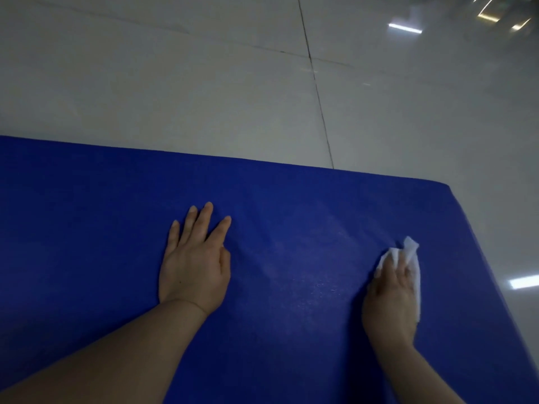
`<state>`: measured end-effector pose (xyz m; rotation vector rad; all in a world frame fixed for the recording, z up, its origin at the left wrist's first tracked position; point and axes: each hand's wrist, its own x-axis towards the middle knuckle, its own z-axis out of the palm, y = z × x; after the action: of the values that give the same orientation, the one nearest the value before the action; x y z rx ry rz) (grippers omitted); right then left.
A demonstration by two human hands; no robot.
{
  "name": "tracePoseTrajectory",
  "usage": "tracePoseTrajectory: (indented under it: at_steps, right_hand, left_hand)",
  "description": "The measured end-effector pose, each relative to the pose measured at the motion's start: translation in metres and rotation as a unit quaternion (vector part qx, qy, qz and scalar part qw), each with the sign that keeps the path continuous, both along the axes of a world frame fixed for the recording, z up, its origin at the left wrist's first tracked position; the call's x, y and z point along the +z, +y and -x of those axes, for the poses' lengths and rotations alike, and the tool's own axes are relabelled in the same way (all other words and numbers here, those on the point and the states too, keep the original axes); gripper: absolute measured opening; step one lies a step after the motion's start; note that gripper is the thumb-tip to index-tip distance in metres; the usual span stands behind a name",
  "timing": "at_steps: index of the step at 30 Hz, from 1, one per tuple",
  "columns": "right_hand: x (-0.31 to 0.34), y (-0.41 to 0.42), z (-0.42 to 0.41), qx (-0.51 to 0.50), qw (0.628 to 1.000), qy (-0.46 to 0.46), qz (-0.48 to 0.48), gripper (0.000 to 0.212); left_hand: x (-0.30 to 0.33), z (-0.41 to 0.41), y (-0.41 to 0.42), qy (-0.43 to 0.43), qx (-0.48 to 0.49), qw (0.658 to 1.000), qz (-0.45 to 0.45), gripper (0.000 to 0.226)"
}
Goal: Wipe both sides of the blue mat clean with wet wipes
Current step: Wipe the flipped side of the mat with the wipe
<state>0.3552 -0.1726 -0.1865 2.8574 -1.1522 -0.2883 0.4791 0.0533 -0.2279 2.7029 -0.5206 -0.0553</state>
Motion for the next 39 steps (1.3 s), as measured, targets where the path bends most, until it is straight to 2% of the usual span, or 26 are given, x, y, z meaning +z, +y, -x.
tracePoseTrajectory:
  at_steps: [1, 3, 5, 7, 8, 10, 13, 17, 20, 24, 28, 30, 31, 34, 36, 37, 39]
  right_hand:
    - [-0.004, 0.008, -0.001, 0.044, 0.998, 0.021, 0.036, 0.057]
    - [-0.013, 0.052, -0.001, 0.143, 0.987, 0.064, -0.031, 0.061]
    - [-0.033, 0.098, 0.013, 0.231, 0.966, -0.074, -0.09, 0.059]
    - [-0.034, 0.109, 0.034, 0.188, 0.957, -0.157, -0.155, 0.057]
    - [-0.033, 0.102, 0.041, 0.188, 0.955, -0.153, -0.172, 0.055]
    - [-0.033, 0.076, 0.046, 0.167, 0.963, -0.164, -0.132, 0.055]
    - [-0.037, 0.053, 0.045, 0.074, 0.978, -0.168, -0.096, 0.053]
    - [-0.036, 0.059, 0.05, 0.085, 0.976, -0.16, -0.124, 0.06]
    - [-0.031, 0.054, 0.05, 0.076, 0.978, -0.145, -0.129, 0.063]
    - [-0.027, 0.057, 0.048, 0.062, 0.98, -0.134, -0.135, 0.054]
    - [-0.023, 0.063, 0.045, 0.053, 0.983, -0.129, -0.118, 0.055]
    - [-0.022, 0.073, 0.049, 0.052, 0.98, -0.128, -0.14, 0.056]
    - [-0.023, 0.083, 0.053, 0.074, 0.977, -0.134, -0.151, 0.057]
    - [-0.025, 0.111, 0.078, 0.226, 0.955, -0.133, -0.141, 0.053]
    - [-0.029, 0.095, 0.092, 0.281, 0.947, -0.109, -0.115, 0.053]
    - [-0.031, 0.077, 0.097, 0.271, 0.953, -0.1, -0.091, 0.052]
    - [-0.027, 0.035, 0.106, 0.156, 0.975, -0.146, -0.062, 0.047]
  left_hand:
    - [0.001, 0.0, 0.0, 0.003, 0.001, 1.0, 0.002, 0.05]
    - [0.004, 0.0, 0.0, 0.006, 0.001, 1.0, 0.006, 0.05]
    - [0.005, -0.001, 0.0, 0.011, -0.002, 1.0, 0.01, 0.049]
    - [0.007, -0.002, 0.0, 0.008, -0.005, 1.0, 0.013, 0.049]
    - [0.007, -0.001, 0.0, 0.005, -0.005, 1.0, 0.014, 0.049]
    - [0.009, 0.0, 0.001, 0.006, -0.003, 1.0, 0.019, 0.049]
    - [0.008, -0.001, 0.001, 0.005, -0.002, 0.999, 0.039, 0.046]
    - [0.011, 0.013, 0.005, 0.001, -0.041, 0.996, 0.075, 0.042]
    - [0.013, 0.05, 0.022, -0.011, -0.077, 0.996, 0.036, 0.043]
    - [0.007, 0.113, 0.05, -0.034, -0.104, 0.994, -0.023, 0.045]
    - [0.001, 0.121, 0.055, -0.019, -0.113, 0.992, -0.062, 0.055]
    - [0.0, 0.12, 0.053, -0.023, -0.114, 0.991, -0.065, 0.055]
    - [0.0, 0.12, 0.053, -0.022, -0.114, 0.991, -0.063, 0.055]
    - [0.001, 0.121, 0.054, -0.021, -0.113, 0.992, -0.058, 0.056]
    - [0.002, 0.119, 0.054, -0.022, -0.113, 0.992, -0.058, 0.056]
    - [0.002, 0.119, 0.054, -0.02, -0.113, 0.992, -0.057, 0.056]
    - [0.002, 0.118, 0.054, -0.019, -0.113, 0.992, -0.06, 0.055]
